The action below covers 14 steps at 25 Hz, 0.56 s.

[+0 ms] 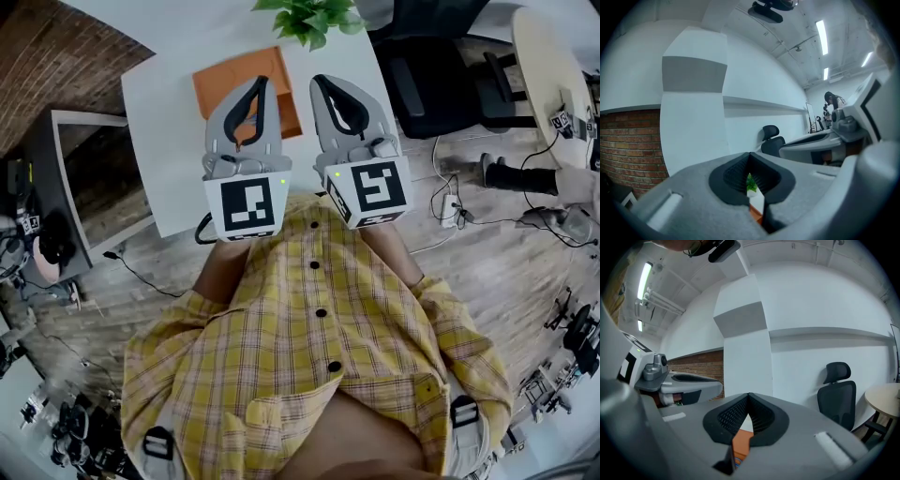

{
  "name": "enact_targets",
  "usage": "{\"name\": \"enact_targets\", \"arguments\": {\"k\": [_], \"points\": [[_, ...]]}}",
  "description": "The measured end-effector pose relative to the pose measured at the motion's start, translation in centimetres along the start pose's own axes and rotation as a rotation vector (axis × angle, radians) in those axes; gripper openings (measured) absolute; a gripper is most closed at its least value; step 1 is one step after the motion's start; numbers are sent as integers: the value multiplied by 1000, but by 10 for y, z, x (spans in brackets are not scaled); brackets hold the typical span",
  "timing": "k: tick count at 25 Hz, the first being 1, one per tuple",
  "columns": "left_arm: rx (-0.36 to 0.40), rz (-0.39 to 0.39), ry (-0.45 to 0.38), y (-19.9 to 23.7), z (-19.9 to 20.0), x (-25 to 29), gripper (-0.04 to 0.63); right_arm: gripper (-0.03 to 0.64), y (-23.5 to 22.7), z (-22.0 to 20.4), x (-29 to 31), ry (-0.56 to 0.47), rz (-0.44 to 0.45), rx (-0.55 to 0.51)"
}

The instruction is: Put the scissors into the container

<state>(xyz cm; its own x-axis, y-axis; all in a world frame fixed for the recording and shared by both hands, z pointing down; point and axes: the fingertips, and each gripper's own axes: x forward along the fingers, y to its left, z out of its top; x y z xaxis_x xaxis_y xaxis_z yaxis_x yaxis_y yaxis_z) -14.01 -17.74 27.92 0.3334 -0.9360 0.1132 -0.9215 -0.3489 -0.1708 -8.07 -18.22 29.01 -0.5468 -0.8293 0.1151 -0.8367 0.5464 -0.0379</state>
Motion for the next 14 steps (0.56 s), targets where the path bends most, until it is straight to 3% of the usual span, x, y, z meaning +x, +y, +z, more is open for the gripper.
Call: {"name": "enact_targets", "arguments": {"k": [4,14], "points": [[-22,7,-42,-1,7,1,2,6,-1,1,0,-2,-3,-1],[-20,2,-42,4,4,-1,2,6,4,1,4,-6,-5,-6]]}}
